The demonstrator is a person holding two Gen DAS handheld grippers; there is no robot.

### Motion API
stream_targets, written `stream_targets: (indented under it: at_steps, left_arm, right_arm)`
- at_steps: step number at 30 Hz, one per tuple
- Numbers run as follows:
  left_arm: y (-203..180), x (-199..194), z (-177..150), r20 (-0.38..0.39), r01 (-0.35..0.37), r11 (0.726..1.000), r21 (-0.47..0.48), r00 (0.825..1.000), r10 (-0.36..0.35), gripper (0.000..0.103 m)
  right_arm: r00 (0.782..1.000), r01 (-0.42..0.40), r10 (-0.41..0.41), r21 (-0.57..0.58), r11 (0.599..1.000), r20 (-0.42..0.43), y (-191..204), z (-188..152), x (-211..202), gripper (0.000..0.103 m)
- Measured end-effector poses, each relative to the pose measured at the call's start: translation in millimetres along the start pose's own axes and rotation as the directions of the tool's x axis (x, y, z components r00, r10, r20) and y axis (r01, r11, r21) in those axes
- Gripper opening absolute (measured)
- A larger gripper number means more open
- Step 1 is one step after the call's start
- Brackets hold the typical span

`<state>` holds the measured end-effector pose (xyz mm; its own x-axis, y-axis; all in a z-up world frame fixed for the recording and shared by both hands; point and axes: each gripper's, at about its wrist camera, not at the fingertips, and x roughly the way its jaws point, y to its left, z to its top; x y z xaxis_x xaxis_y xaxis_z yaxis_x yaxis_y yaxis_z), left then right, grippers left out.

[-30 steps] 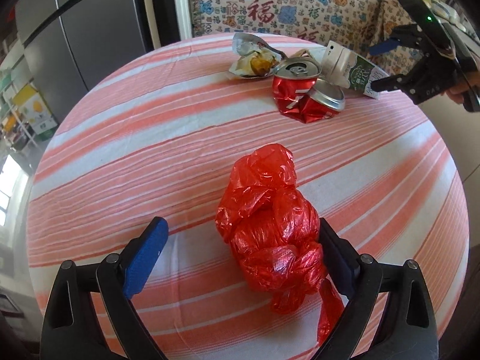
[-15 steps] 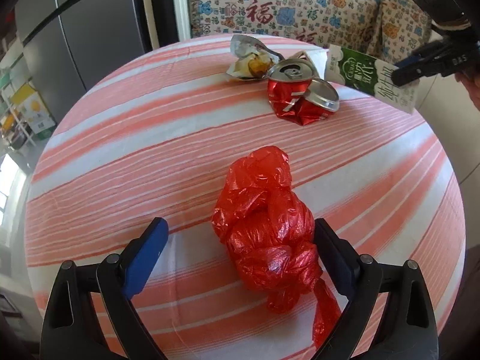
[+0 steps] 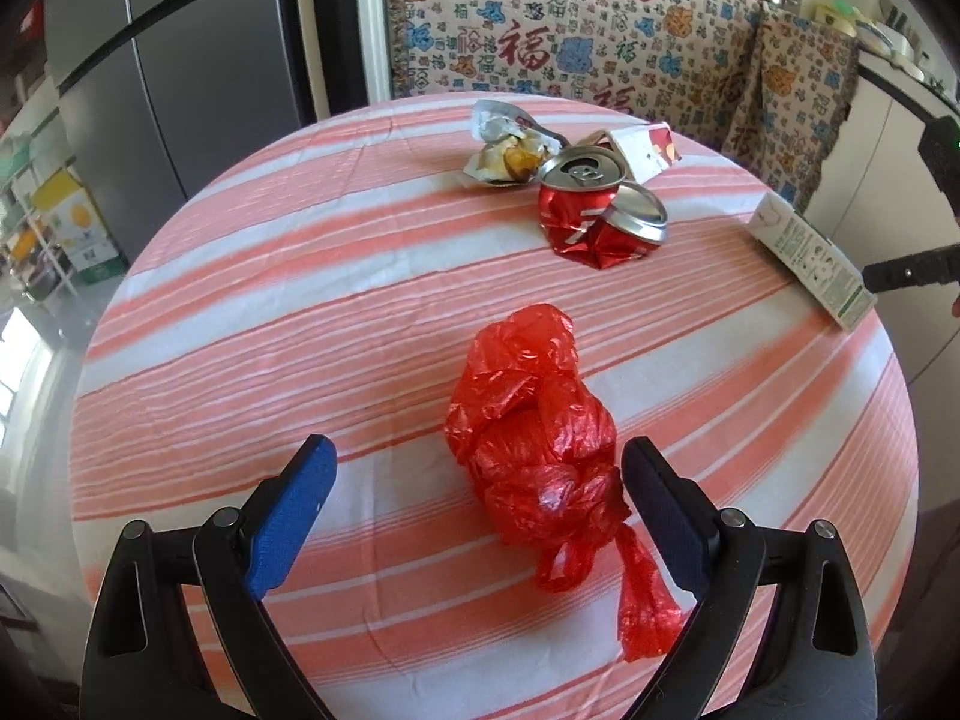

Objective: Collect trash
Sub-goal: 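Lift the red bag with the left tool while the right tool grasps the milk carton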

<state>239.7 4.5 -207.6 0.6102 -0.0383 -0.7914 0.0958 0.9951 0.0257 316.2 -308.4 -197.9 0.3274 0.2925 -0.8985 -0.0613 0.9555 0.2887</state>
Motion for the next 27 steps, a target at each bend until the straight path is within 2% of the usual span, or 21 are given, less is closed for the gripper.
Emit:
stream_targets:
  at_steps: [3, 4, 6, 9, 11, 17, 22, 25, 26, 27]
  left_arm:
    - [6, -4, 0, 0.005, -0.024, 1.0, -0.003, 1.0, 0.024, 0.096]
    - [8, -6, 0, 0.007, -0.013, 1.0, -0.007, 1.0, 0.013, 0.096]
    - [13, -12, 0, 0.021, 0.031, 0.999, -0.021, 0.999, -0.031, 0.096]
    - [18, -18, 2, 0.045, 0.11, 0.994, -0.028, 0.993, -0.109, 0.097]
    - [12, -16, 4, 0.041, 0.121, 0.993, -0.014, 0.992, -0.12, 0.098]
    - [-21, 3, 9, -0.011, 0.02, 0.996, 0.091, 1.0, -0.019, 0.098]
    - [-25, 7, 10, -0.018, -0.019, 0.994, 0.11, 1.0, 0.021, 0.094]
    - [-21, 10, 10, -0.029, -0.004, 0.995, 0.096, 1.0, 0.007, 0.078]
    - [-20, 11, 10, -0.036, 0.005, 0.996, 0.089, 0.999, -0.001, 0.066]
    - [-18, 12, 10, -0.042, 0.01, 0.997, 0.081, 0.999, -0.006, 0.054]
  right_arm:
    - [0.992, 0.121, -0.117, -0.08, 0.989, 0.048, 12, -2, -8, 0.068]
    - [0.989, 0.141, -0.137, -0.105, 0.984, 0.048, 15, -1, -9, 0.069]
    - [0.984, 0.18, -0.175, -0.14, 0.974, 0.048, 23, 3, -9, 0.079]
    - [0.98, 0.199, -0.195, -0.161, 0.967, 0.041, 31, 13, -5, 0.08]
    - [0.976, 0.216, -0.213, -0.166, 0.962, 0.031, 36, 19, 3, 0.08]
    - [0.959, 0.271, -0.282, -0.181, 0.945, -0.039, 42, 29, 28, 0.081]
    - [0.945, 0.304, -0.32, -0.18, 0.935, -0.063, 47, 41, 39, 0.081]
    - [0.931, 0.339, -0.357, -0.192, 0.921, -0.072, 48, 47, 46, 0.081]
    - [0.93, 0.341, -0.36, -0.19, 0.921, -0.074, 47, 47, 46, 0.08]
    - [0.934, 0.33, -0.348, -0.182, 0.926, -0.076, 45, 48, 46, 0.068]
